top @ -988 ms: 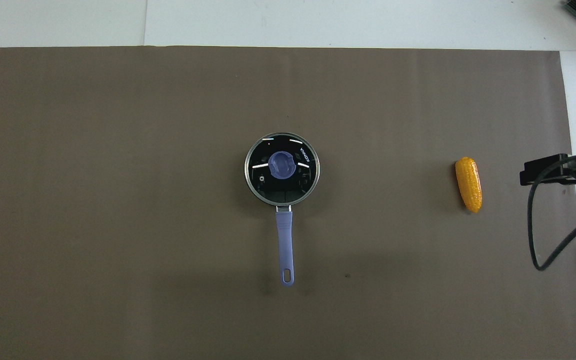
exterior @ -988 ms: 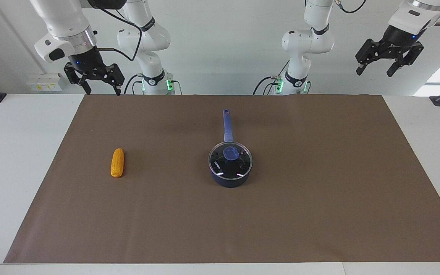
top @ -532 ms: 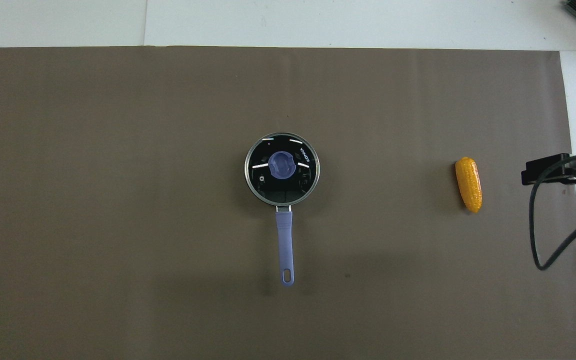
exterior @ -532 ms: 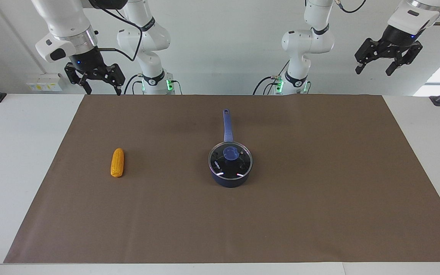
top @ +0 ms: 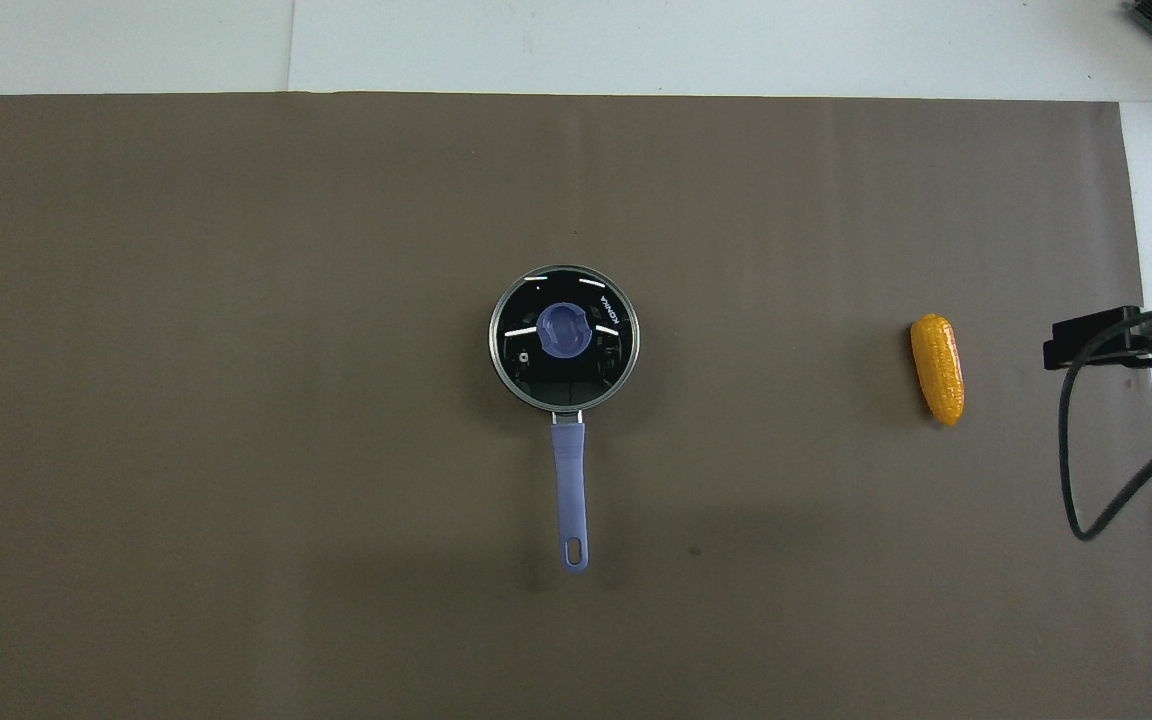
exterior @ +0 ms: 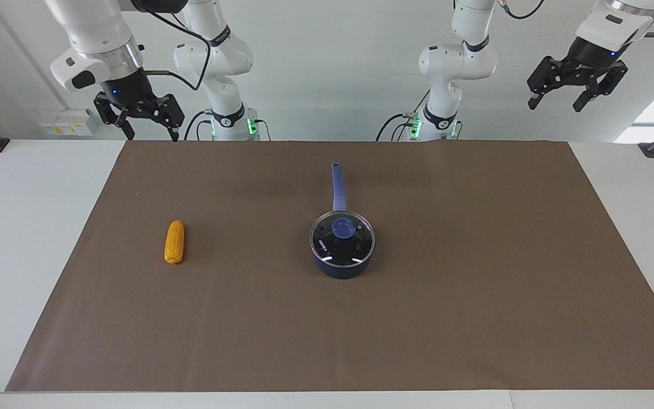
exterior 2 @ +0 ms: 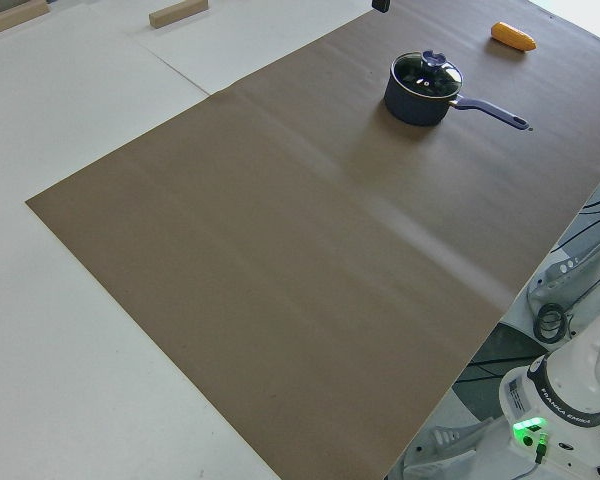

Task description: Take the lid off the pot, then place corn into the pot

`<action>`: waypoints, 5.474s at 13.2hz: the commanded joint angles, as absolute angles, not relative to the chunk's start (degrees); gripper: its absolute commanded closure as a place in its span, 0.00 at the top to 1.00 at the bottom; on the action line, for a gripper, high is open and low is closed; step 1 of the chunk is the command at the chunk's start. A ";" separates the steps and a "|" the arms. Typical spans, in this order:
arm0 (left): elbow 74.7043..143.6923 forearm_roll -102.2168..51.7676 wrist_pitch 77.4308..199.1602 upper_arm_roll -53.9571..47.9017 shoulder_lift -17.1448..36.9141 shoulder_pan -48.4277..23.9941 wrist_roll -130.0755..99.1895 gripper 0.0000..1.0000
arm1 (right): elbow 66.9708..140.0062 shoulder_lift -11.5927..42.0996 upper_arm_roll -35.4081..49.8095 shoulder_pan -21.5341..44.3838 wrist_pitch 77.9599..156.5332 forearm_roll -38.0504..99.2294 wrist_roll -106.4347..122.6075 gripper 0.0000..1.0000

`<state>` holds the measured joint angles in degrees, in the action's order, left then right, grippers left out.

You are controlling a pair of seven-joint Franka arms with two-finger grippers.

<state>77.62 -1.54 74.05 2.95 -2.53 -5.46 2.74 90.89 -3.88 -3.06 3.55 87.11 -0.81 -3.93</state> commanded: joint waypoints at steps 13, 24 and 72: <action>79.10 -2.29 74.18 2.37 -3.69 -6.06 2.90 1.00 | 90.09 -3.43 -3.16 3.25 86.31 -0.79 -3.60 1.00; 79.19 -2.11 75.76 0.53 -3.78 -6.42 2.46 1.00 | 90.44 -3.78 -4.48 2.64 86.92 2.82 -3.78 1.00; 91.58 6.33 123.58 -3.16 23.20 -36.21 -35.50 0.71 | 98.27 15.21 -3.69 -0.26 117.27 0.27 -3.76 0.00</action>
